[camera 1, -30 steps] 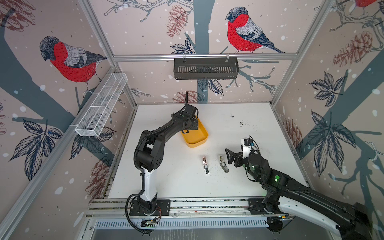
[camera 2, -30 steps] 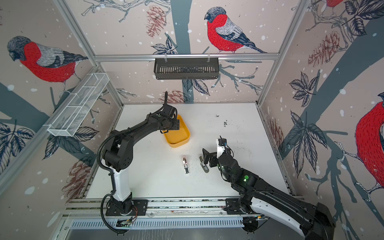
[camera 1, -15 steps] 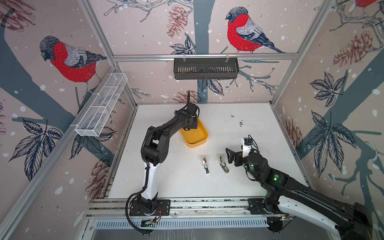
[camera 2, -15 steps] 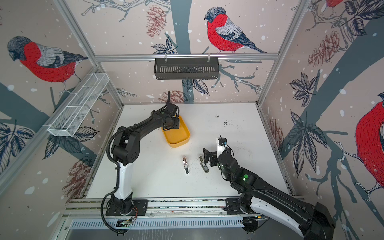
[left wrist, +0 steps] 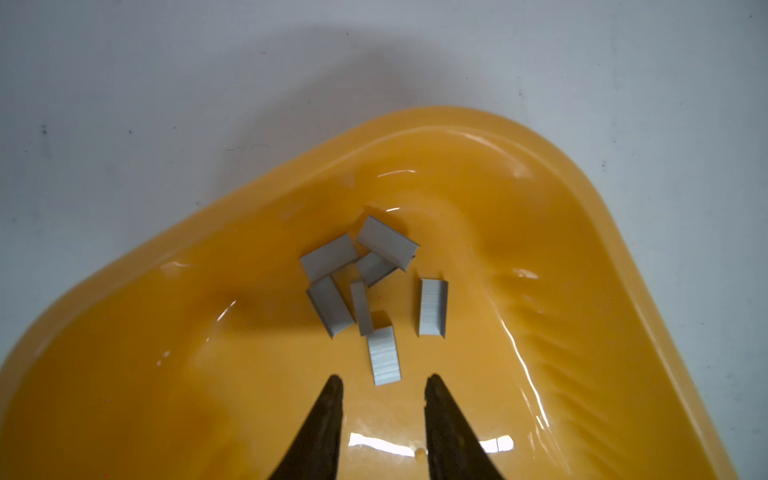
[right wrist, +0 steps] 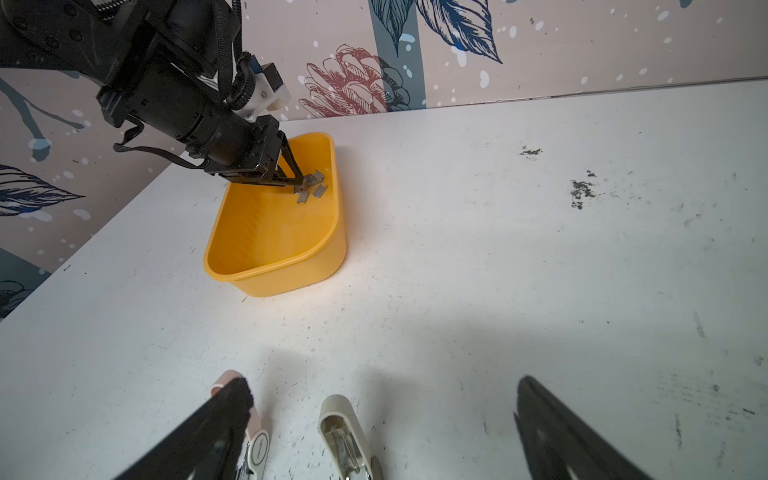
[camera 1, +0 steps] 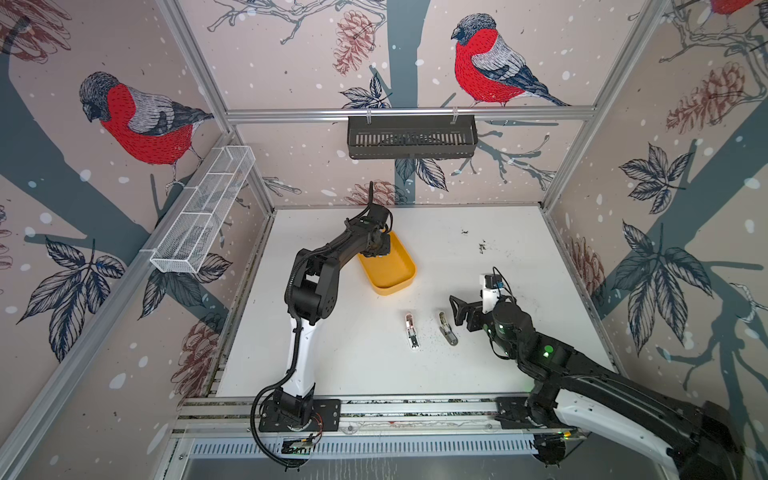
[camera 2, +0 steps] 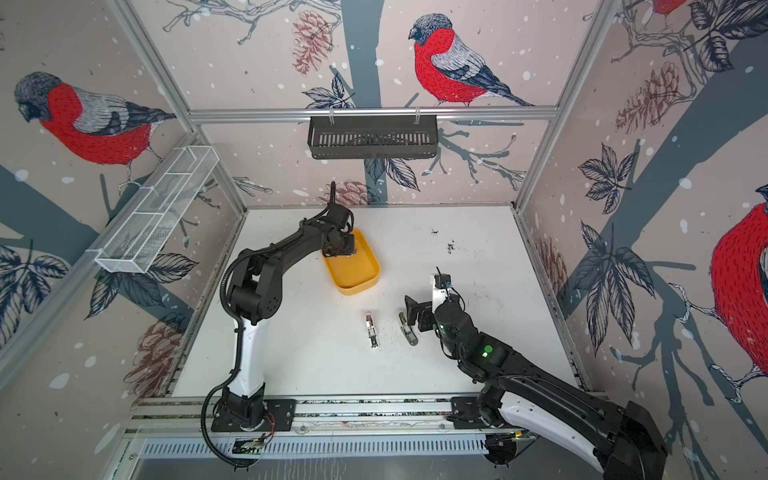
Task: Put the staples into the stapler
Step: 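Lower the open left gripper toward the grey staple strips in the tray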
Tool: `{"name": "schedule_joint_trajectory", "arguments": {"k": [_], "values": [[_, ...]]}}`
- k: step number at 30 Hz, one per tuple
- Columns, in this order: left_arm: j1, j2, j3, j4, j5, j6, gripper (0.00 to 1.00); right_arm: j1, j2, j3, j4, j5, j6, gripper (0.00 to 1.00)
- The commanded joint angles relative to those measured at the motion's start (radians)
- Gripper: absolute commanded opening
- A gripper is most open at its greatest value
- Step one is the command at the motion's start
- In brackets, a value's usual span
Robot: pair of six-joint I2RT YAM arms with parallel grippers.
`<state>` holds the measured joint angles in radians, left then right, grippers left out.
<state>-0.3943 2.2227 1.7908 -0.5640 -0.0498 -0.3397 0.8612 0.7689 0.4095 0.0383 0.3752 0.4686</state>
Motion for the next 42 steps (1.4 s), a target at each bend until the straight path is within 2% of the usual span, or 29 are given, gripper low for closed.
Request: {"name": "schedule_joint_trajectory", "arguments": {"k": [1, 16, 26, 42], "values": [[0.002, 0.02, 0.026, -0.02, 0.021, 0.012, 0.34, -0.002, 0.007, 0.006, 0.038, -0.009, -0.007, 1.0], [0.011, 0.079, 0.078, -0.032, -0.015, -0.006, 0.29, -0.011, 0.002, -0.003, 0.029, -0.015, 0.003, 1.0], [0.017, 0.1, 0.094, -0.037, -0.018, -0.005, 0.19, -0.016, 0.01, -0.01, 0.035, -0.019, 0.009, 1.0], [0.02, 0.078, 0.096, -0.043, -0.012, -0.001, 0.11, -0.021, 0.013, -0.019, 0.04, -0.025, 0.015, 1.0]]}}
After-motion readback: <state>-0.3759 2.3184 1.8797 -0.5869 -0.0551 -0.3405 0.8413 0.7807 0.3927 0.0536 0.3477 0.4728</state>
